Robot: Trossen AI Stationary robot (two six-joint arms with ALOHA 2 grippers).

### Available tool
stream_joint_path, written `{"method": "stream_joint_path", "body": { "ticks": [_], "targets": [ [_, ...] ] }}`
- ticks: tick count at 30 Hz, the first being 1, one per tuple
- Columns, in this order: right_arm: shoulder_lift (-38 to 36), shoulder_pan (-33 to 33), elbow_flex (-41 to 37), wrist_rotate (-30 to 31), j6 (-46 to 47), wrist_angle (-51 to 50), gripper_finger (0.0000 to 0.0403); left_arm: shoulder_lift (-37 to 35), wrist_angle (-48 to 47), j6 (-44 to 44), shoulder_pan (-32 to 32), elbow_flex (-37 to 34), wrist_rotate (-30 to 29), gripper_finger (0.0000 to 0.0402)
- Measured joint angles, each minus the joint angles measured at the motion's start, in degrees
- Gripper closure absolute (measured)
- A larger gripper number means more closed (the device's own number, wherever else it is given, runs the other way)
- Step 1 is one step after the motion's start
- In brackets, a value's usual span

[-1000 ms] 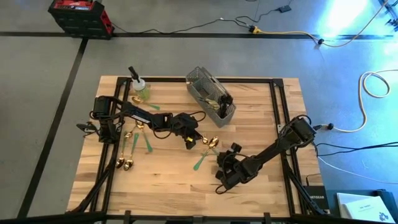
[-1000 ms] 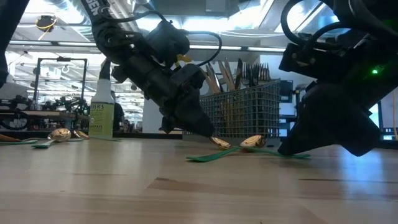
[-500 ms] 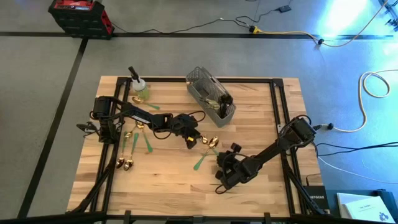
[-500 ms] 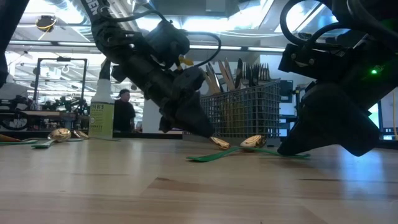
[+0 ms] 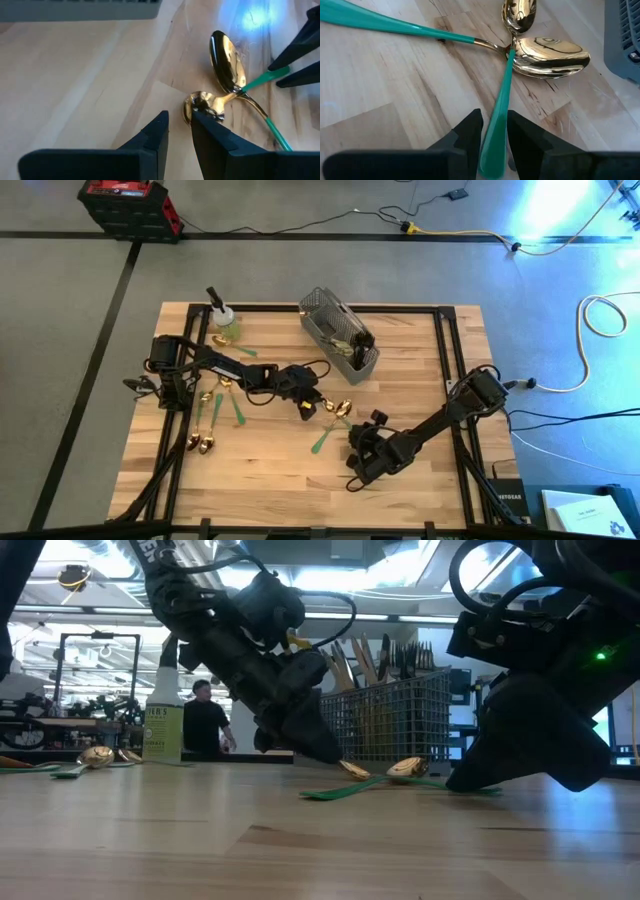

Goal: Sort silverware
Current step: Put the green spoon into the gray silverware organizer

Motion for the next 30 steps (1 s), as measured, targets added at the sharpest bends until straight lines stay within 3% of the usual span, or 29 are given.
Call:
{"method": "stream_joint_path", "body": {
  "ticks": [13, 30],
  "targets": [
    [0.0, 0.0, 0.0, 0.0, 0.0, 0.2, 0.0324, 0.0, 0.4, 2.3, -0.4, 0.0, -3.7, 0.0334],
    [0.0, 0.0, 0.0, 0.1, 0.0, 0.3, 0.0324, 0.9, 0.7, 0.9, -1.9, 0.0, -3.2, 0.0333]
  ]
}}
